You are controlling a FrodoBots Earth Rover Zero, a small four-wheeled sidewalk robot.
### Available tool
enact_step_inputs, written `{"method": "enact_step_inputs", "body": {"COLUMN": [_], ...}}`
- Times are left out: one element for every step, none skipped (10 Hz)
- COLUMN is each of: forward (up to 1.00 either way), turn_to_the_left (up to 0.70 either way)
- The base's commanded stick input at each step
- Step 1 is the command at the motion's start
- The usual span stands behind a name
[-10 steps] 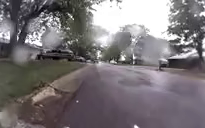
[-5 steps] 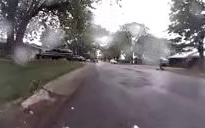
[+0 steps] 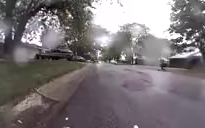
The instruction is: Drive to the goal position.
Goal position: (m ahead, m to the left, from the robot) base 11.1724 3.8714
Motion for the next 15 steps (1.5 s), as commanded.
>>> {"method": "enact_step_inputs", "body": {"forward": [0.5,0.5,0.5,0.5,0.5,0.5,0.5,0.5,0.5,0.5,0.5,0.5,0.5,0.5,0.5], "turn_to_the_left": [-0.51,-0.51,-0.01,-0.01,-0.01,-0.01,-0.01,-0.01,-0.01,-0.01,-0.01,-0.01,-0.01,-0.01,-0.01]}}
